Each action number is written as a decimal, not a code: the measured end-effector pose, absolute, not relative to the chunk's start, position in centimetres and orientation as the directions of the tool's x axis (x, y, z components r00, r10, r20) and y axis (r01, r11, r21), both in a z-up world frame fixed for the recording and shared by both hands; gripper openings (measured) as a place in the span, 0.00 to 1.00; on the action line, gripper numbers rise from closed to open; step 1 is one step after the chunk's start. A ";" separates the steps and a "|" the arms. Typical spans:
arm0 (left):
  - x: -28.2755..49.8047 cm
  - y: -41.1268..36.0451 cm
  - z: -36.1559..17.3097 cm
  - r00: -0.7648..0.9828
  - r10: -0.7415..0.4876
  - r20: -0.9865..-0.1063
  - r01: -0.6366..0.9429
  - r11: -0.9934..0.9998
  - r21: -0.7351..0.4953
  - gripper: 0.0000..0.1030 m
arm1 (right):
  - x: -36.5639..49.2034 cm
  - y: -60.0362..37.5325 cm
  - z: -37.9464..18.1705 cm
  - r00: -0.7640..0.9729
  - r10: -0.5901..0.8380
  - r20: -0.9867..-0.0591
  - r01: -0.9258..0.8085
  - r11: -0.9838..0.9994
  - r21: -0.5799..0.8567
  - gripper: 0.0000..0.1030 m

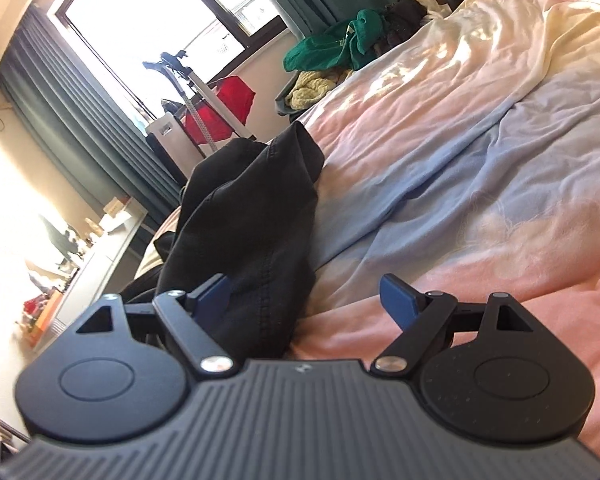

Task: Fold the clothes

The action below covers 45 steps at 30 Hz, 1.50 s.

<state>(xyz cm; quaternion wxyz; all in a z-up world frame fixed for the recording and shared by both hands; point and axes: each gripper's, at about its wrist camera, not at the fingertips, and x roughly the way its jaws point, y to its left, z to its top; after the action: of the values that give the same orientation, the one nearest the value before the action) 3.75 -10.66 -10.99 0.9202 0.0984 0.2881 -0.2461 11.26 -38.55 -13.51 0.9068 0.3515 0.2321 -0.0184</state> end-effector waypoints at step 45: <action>17.2 -20.0 -5.5 0.693 -0.474 -0.542 0.566 0.824 0.004 0.08 | 9.7 -44.3 -13.0 0.928 -0.049 -0.369 0.318 0.623 0.715 0.82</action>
<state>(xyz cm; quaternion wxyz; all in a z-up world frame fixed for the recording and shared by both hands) 17.16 -20.04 -5.50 0.9162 0.0856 0.2695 -0.2839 9.72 -44.32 -13.02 0.8866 0.4218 0.1592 -0.1034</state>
